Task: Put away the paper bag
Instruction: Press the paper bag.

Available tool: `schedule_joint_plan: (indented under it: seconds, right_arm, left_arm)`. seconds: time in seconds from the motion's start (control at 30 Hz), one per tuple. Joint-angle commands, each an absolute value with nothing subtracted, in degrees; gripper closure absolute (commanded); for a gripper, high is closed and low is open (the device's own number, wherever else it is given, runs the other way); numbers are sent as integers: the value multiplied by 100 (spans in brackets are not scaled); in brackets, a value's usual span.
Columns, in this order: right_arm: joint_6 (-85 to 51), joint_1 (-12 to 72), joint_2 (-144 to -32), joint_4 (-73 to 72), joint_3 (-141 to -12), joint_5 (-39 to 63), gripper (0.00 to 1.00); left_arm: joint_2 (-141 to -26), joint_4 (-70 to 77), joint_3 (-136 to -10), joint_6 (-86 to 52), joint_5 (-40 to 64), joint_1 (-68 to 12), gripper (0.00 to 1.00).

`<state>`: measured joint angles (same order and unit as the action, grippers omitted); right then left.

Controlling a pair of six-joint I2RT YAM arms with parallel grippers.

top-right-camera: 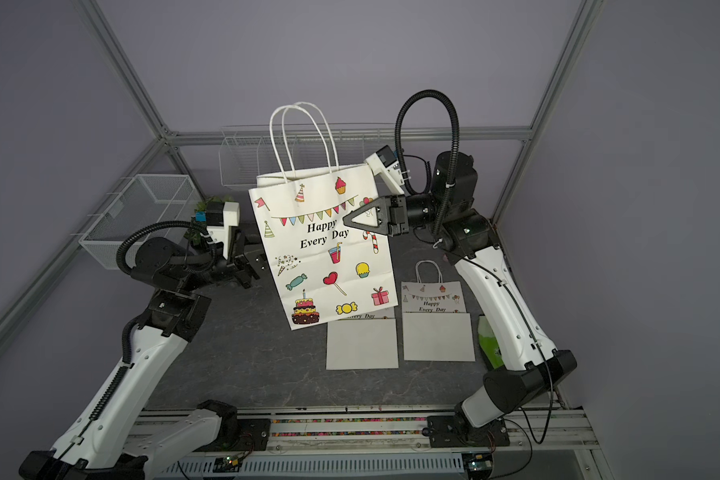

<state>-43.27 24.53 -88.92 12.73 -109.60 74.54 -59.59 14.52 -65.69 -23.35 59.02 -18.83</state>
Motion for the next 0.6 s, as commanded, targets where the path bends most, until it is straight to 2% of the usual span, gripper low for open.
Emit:
schedule_joint_plan:
  seconds: [0.0, 0.03, 0.1, 0.13, 0.17, 0.23, 0.27, 0.3, 0.43, 0.57]
  right_arm:
    - [-4016, 2507, -8659, 1314, -11072, 7208, 93]
    - [-3865, 2513, -8641, 1477, -11143, 7137, 93]
    - [-3540, 2509, -8636, 1896, -11314, 6995, 93]
    - [-3333, 2500, -8640, 2181, -11411, 6918, 93]
    - [-3120, 2490, -8657, 2482, -11514, 6839, 93]
    - [-2755, 2475, -8678, 2996, -11667, 6670, 93]
    - [-2566, 2450, -8692, 3255, -11750, 6601, 93]
    - [-2435, 2428, -8694, 3438, -11804, 6565, 93]
    - [-2246, 2357, -8644, 3643, -11689, 6523, 94]
    - [-2209, 2344, -8618, 3631, -11576, 6544, 93]
  left_arm:
    - [-6041, 1028, -6861, -2198, 5591, -1881, 94]
    - [-6064, 955, -6888, -2161, 5530, -1889, 100]
    - [-6073, 938, -6899, -2161, 5500, -1890, 100]
    - [-6060, 953, -6891, -2169, 5527, -1890, 95]
    - [-6028, 938, -6891, -2180, 5533, -1887, 77]
    - [-5916, 781, -6891, -2068, 5449, -1884, 23]
    - [-5841, 668, -6891, -1968, 5358, -1880, 6]
    - [-5767, 565, -6905, -1887, 5292, -1879, 0]
    - [-5492, 539, -6893, -1859, 5078, -1865, 1]
    - [-5442, 1045, -6792, -2200, 5305, -1869, 1]
